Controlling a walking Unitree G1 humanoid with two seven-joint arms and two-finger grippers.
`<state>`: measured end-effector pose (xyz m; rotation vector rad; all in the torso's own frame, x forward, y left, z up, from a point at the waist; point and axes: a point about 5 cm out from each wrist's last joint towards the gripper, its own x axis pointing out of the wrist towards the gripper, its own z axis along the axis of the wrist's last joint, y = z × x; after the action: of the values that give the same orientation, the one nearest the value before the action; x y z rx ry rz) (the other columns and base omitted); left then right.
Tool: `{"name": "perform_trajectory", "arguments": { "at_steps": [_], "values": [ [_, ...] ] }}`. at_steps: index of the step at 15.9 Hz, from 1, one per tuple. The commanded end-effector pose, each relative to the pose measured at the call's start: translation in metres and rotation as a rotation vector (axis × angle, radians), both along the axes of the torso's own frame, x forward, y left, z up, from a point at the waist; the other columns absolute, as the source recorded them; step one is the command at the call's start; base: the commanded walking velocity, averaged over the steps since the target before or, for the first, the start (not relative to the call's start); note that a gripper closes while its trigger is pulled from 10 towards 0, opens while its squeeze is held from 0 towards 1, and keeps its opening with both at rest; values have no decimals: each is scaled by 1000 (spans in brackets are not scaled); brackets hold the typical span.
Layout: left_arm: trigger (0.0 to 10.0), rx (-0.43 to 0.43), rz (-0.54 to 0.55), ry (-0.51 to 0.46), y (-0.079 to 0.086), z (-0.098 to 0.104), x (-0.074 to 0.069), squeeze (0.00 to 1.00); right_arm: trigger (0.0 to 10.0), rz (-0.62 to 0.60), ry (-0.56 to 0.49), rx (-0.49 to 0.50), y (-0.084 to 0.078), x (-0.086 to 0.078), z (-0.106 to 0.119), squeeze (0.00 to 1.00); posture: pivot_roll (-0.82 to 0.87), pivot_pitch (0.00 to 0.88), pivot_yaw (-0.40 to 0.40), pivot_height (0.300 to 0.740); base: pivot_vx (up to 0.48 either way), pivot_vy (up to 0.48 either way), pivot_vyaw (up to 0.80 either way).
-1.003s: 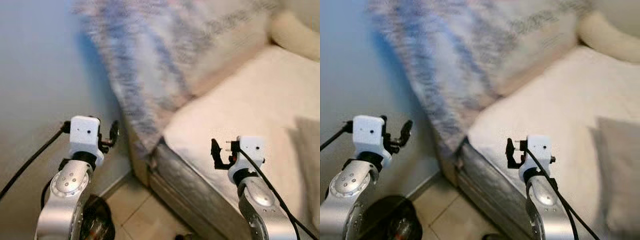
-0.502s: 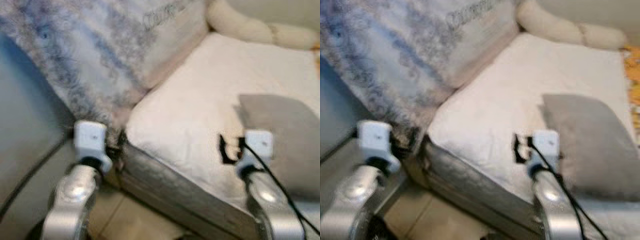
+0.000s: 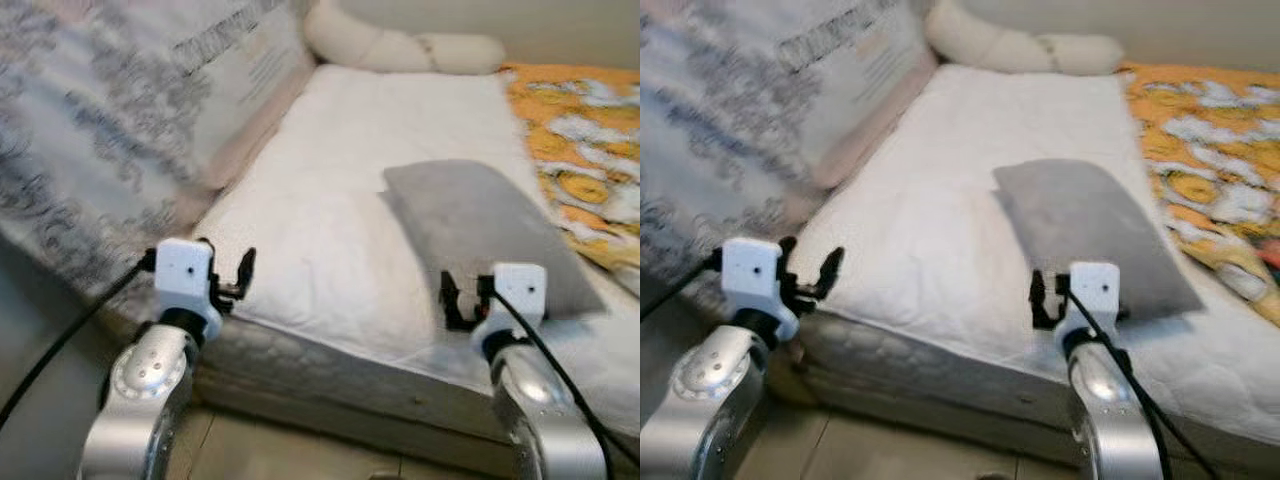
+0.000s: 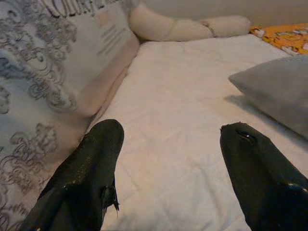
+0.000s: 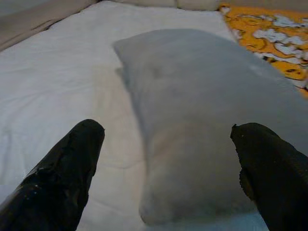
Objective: Clean up the room
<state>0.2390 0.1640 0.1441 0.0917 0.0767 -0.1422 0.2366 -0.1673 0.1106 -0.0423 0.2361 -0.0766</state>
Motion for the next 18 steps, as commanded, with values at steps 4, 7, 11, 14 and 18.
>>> {"name": "perform_trajectory", "arguments": {
  "at_steps": [4, 7, 11, 14, 18],
  "values": [
    [10000, -6, -11, 4, 1, 1, 4, 0, 10000, 45, -23, -23, 3, 7, 5, 0, -32, 0, 15, 740, 0, 0, -130],
    [10000, -12, -5, 3, 1, 1, 5, 0, 10000, 56, -23, -26, 3, 9, 6, 0, -34, 0, 11, 740, 87, 0, 0],
    [10000, -18, 0, 6, 2, 0, 6, 0, 10000, 60, -10, -15, 5, 8, 4, 0, -35, 0, 11, 740, 278, 0, 0],
    [10000, -20, -1, 2, 1, 2, 8, 0, 10000, 55, 2, 5, 5, 8, 3, 0, -35, 0, 14, 740, 282, 0, -263],
    [10000, -14, -10, 2, 1, 1, 10, 0, 10000, 57, -7, -12, 3, 9, 4, 0, -41, 0, 14, 740, 284, 0, -586]
  ]
}}
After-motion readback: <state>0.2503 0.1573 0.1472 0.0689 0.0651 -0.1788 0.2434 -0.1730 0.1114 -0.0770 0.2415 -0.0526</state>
